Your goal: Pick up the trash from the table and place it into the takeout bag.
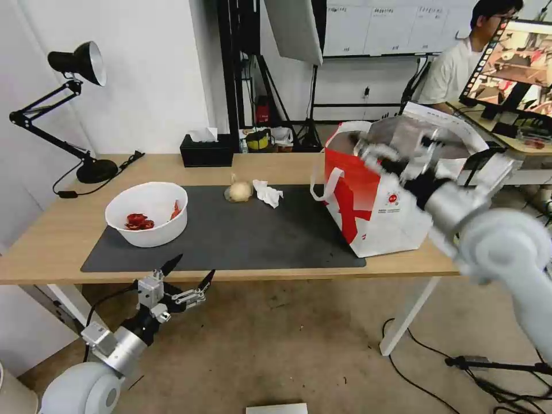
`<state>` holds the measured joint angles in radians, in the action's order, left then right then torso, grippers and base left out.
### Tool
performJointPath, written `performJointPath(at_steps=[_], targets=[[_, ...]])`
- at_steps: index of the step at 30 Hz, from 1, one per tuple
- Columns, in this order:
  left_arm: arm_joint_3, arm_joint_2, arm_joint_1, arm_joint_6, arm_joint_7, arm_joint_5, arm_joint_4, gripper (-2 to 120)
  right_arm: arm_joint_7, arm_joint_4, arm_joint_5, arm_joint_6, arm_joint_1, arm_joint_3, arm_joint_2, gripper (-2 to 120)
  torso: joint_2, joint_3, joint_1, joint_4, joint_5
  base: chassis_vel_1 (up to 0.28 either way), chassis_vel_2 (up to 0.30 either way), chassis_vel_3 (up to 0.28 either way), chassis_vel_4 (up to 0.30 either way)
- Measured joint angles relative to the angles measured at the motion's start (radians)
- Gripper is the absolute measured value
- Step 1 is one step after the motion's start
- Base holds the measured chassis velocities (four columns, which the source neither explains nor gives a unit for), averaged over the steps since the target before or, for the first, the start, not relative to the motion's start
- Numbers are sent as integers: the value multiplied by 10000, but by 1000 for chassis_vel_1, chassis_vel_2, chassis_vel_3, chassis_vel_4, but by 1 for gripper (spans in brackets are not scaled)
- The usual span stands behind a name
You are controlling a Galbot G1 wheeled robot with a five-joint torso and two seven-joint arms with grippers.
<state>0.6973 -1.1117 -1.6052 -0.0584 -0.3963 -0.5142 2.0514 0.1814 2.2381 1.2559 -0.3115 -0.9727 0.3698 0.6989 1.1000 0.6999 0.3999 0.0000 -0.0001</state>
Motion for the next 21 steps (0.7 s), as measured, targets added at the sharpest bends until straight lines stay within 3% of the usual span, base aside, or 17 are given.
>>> performJointPath(at_steps=[1, 3, 5, 6, 7, 9, 10, 11, 21], targets=[[0, 0, 0, 0, 0, 0, 0, 100, 0, 0, 0, 0, 0, 0, 0, 100, 0, 0, 0, 0, 0, 0, 0, 0, 0], [75, -8, -37, -96, -26, -11, -68, 100, -573, 332, -1545, 285, -1178, 95, 0, 100, 0, 0, 0, -1, 1, 0, 0, 0, 0], [80, -13, -41, -105, -26, -13, -74, 100, -605, 346, -1663, 324, -1282, 99, 8, 100, 0, 0, 0, 0, 0, 0, 0, 0, 0], [113, -76, -105, -205, -65, -12, -178, 100, -813, 408, -2906, 859, -2387, 130, 177, 100, 0, 1, 0, 0, 3, 0, 0, 0, 0], [113, -76, -105, -205, -65, -12, -178, 100, -813, 408, -2906, 859, -2387, 130, 177, 100, 0, 1, 0, 0, 3, 0, 0, 0, 0], [227, -191, -166, -375, -102, 68, -282, 100, -940, 299, -4488, 1947, -3578, 157, 577, 100, 0, 0, 0, -1, 0, 0, 0, 0, 0], [227, -191, -166, -375, -102, 68, -282, 100, -940, 299, -4488, 1947, -3578, 157, 577, 100, 0, 0, 0, -1, 0, 0, 0, 0, 0], [355, -261, -245, -448, -103, 129, -307, 100, -966, 178, -5209, 2527, -4005, 122, 838, 100, 1, 0, 0, -1, 1, 0, 0, 0, 0], [934, -409, -652, -910, -89, 335, -746, 100, -682, -502, -7476, 4501, -6131, 171, 2100, 100, 1, 0, -1, 0, -1, 0, 0, 0, 0]])
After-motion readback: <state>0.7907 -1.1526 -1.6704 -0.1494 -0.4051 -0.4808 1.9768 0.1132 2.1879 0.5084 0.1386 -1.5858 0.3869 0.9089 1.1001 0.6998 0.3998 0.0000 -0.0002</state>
